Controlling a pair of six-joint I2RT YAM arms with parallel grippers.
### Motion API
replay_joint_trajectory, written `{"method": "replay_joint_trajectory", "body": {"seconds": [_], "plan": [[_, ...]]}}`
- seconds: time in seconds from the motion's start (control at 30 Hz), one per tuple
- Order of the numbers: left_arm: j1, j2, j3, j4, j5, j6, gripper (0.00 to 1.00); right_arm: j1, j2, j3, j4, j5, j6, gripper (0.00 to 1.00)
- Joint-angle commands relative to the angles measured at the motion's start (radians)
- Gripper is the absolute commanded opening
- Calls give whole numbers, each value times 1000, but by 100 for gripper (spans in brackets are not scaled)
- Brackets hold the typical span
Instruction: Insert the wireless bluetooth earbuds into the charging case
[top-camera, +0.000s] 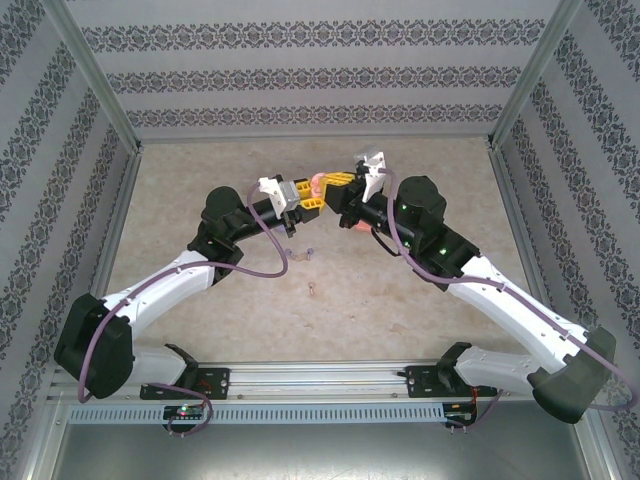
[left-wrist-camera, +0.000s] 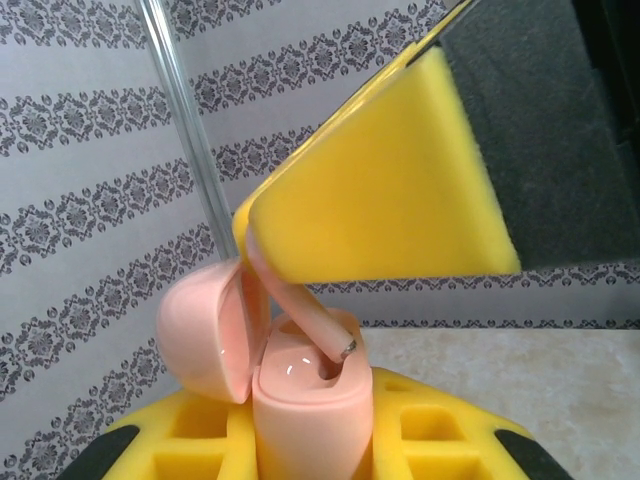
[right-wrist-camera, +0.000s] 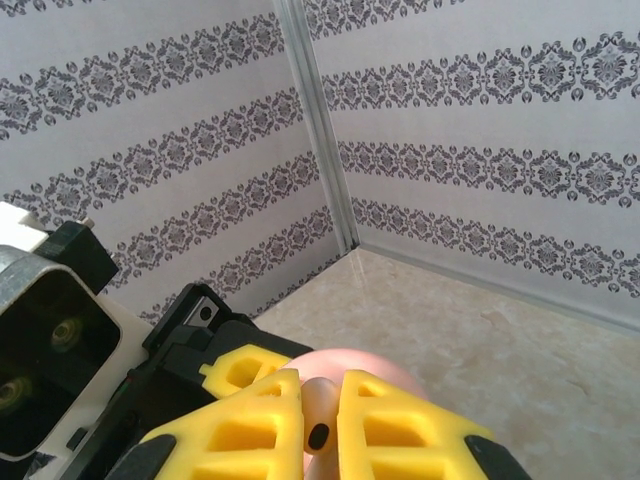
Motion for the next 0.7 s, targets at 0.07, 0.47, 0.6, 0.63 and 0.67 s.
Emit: {"method": "replay_joint_trajectory", "body": {"seconds": [0.07, 0.47, 0.6, 0.63, 0.67], "plan": [[-16, -39, 46, 61, 13, -12, 0, 20, -4, -32, -60, 40, -56, 13], [-18, -51, 46, 73, -7, -33, 0, 80, -1, -55, -100, 181, -157, 12], [-18, -57, 46, 74, -11, -39, 0, 88, -8, -77, -94, 225, -167, 12], [-18, -58, 46, 74, -13, -39, 0, 88, -10, -82, -92, 236, -169, 11], [-18, -58, 45, 76, -15, -40, 0, 88, -13, -86, -92, 247, -171, 11]]}}
